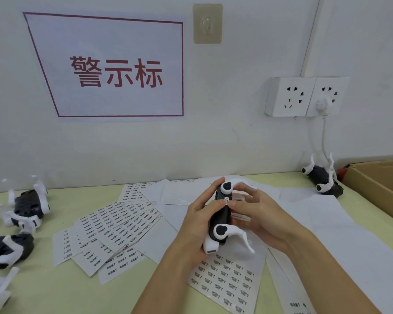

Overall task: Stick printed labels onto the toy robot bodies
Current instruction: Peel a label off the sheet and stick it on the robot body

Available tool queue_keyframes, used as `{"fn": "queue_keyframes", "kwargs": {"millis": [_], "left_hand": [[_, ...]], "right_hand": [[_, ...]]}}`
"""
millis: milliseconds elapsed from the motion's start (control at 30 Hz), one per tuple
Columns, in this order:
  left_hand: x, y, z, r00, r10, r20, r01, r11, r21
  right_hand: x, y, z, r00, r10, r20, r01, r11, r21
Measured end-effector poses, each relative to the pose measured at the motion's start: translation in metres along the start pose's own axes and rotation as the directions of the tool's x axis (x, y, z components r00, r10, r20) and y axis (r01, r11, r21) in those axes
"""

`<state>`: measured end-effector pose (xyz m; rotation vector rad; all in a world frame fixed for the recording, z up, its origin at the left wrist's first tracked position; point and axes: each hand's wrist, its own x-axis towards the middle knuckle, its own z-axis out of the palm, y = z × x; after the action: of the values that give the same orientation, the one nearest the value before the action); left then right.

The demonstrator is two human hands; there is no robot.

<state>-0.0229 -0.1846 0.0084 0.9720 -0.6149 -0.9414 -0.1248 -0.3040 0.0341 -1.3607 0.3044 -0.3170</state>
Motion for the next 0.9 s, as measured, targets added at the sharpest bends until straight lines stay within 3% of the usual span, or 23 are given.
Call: {"fn": "queue_keyframes", "kwargs": {"millis": [400,600,900], "left_hand": [[0.000,0.002,0.005,0.997,0.036,-0.061,-0.030,0.995,0.099],[-0.001,0.002,0.003,0.999,0.036,-0.037,-0.030,0.986,0.161],[0.001,0.002,0.001,1.000,0.020,-0.003,-0.019,0.997,0.074]], "right_hand": [[0.001,-0.002,0.004,0.996,-0.028,-0.083,0.022,0.998,-0.066],[-0.002,-0.003,-0.002,1.000,0.003,-0.012,-0.003,1.000,0.028],[0.000,-0.003,-0.006,0.997,-0.049,0.057,0.049,0.999,-0.004]]}}
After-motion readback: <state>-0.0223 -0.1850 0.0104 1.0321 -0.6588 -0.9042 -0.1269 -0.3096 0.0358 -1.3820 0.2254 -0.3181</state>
